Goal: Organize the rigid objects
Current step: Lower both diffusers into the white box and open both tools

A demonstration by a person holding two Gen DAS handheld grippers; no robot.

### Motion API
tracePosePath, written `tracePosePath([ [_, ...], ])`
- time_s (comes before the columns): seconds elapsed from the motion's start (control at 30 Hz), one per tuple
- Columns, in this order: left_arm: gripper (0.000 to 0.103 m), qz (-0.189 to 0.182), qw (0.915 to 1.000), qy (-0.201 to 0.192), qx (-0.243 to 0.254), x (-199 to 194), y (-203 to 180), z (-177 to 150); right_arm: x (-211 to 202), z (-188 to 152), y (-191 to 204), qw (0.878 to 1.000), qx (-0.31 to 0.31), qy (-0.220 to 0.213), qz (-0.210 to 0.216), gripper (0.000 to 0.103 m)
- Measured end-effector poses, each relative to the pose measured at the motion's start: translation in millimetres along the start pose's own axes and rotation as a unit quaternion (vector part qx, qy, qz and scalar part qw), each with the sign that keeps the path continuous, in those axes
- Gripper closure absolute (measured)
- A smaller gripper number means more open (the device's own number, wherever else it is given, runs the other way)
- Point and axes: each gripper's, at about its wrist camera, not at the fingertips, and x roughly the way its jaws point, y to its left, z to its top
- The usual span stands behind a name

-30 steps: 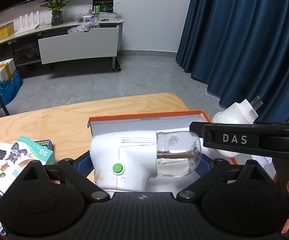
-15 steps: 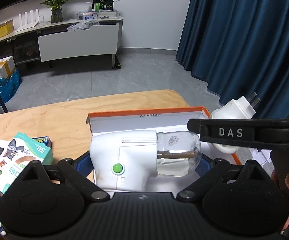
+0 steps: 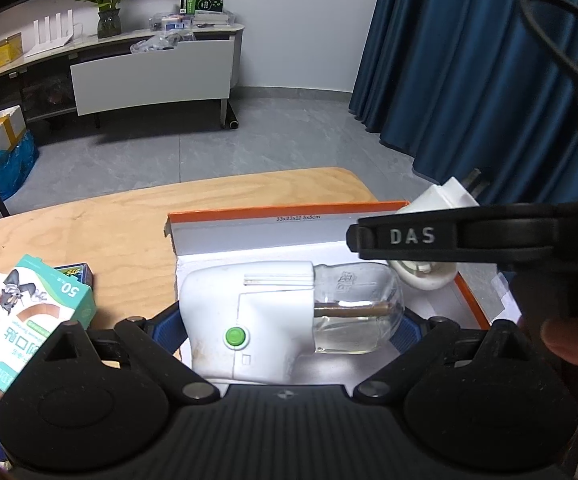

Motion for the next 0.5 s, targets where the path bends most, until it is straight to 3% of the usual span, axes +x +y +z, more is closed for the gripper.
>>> tracePosePath([
  [0.23, 0.004, -0.013, 0.9999, 0.006, 0.005, 15, -4, -2, 0, 4, -6, 1.0, 0.011, -0.016, -0.001, 0.019],
  [0.5, 0.004, -0.025, 0.9996, 0.011, 0.007, 31, -13, 1, -40, 2, -18, 0.997, 0.025, -0.066, -0.017, 0.017],
])
